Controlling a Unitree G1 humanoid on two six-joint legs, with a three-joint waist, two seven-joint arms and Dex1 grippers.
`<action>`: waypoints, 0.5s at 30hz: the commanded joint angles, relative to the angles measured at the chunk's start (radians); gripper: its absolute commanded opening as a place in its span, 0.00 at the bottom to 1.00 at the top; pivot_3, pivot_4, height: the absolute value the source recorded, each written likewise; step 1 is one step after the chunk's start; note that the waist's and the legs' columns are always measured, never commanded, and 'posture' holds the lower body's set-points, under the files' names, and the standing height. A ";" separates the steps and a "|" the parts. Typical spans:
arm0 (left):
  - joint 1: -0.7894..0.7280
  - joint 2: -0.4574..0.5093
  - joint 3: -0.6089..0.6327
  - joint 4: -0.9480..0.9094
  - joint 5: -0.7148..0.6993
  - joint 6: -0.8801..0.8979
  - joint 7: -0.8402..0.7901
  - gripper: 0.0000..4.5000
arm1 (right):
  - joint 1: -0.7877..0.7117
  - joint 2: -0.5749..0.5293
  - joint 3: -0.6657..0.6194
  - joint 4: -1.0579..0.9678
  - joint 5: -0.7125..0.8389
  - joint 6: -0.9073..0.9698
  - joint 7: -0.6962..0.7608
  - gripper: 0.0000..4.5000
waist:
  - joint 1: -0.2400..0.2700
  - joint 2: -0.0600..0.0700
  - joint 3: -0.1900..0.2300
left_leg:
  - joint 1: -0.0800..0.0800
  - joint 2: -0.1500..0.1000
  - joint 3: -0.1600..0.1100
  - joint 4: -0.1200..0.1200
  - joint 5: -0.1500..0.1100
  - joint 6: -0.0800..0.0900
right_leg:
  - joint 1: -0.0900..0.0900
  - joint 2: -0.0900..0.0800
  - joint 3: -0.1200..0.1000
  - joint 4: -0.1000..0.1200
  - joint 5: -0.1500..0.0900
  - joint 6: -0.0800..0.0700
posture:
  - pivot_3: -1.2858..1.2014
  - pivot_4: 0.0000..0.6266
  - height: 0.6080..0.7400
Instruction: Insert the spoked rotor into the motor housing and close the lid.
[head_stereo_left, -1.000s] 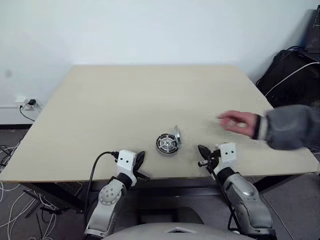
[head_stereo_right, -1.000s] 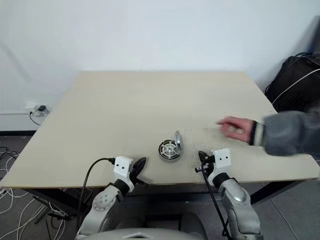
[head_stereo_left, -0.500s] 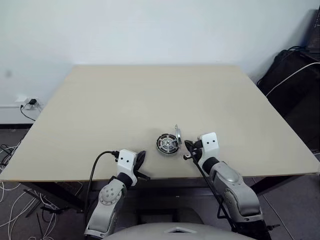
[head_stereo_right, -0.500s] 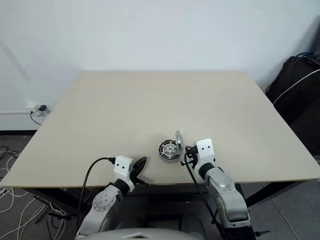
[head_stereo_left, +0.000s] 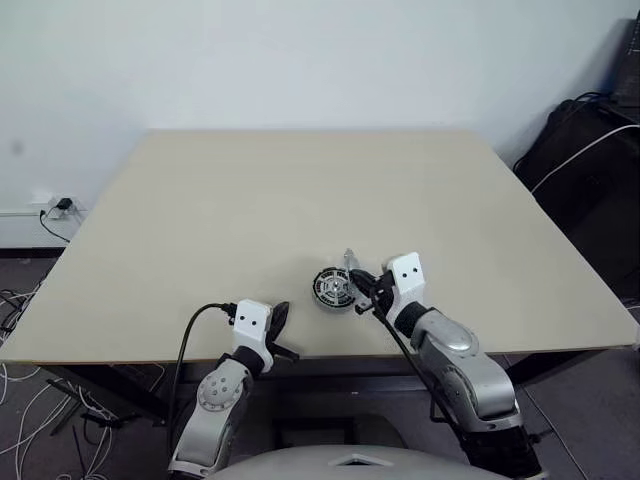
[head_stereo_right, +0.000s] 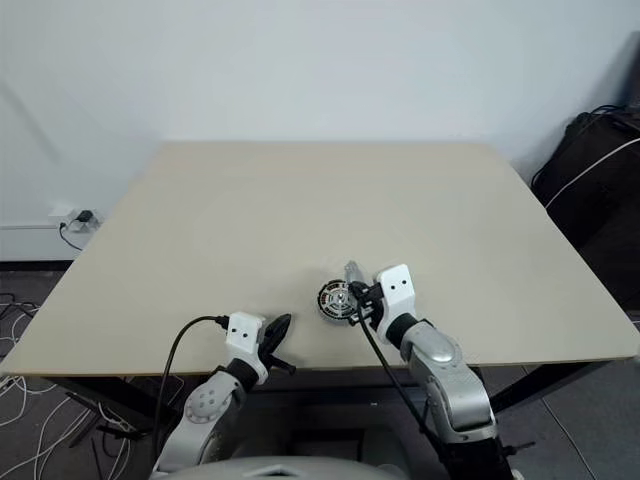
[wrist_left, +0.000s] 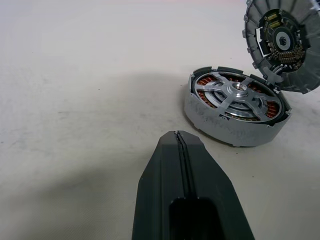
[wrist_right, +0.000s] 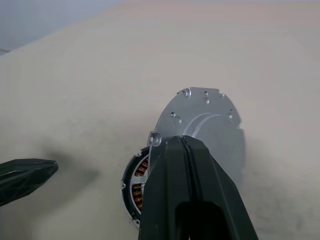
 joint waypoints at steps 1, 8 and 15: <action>-0.003 -0.001 0.003 -0.059 -0.003 -0.013 0.002 0.00 | -0.030 0.012 0.014 0.041 -0.017 -0.020 -0.004 0.01 | 0.000 0.000 0.000 | 0.000 0.000 0.000 0.000 0.000 0.000 | 0.000 0.000 0.000 0.000 0.000 0.000 | 0.52 0.00 1.00; -0.001 0.002 0.004 -0.064 -0.002 -0.009 0.001 0.00 | -0.079 0.049 0.098 0.113 -0.028 -0.006 0.021 0.01 | -0.001 0.000 0.000 | 0.000 0.000 0.000 0.000 0.000 0.000 | 0.001 0.000 0.000 0.000 0.000 0.000 | 0.52 0.00 1.00; -0.001 0.000 0.004 -0.062 -0.003 -0.011 0.004 0.00 | -0.119 0.061 0.134 0.218 -0.049 0.011 0.039 0.01 | -0.004 0.000 0.000 | 0.000 0.001 0.000 0.000 0.000 0.000 | 0.001 0.000 0.000 0.000 0.000 0.000 | 0.52 0.00 1.00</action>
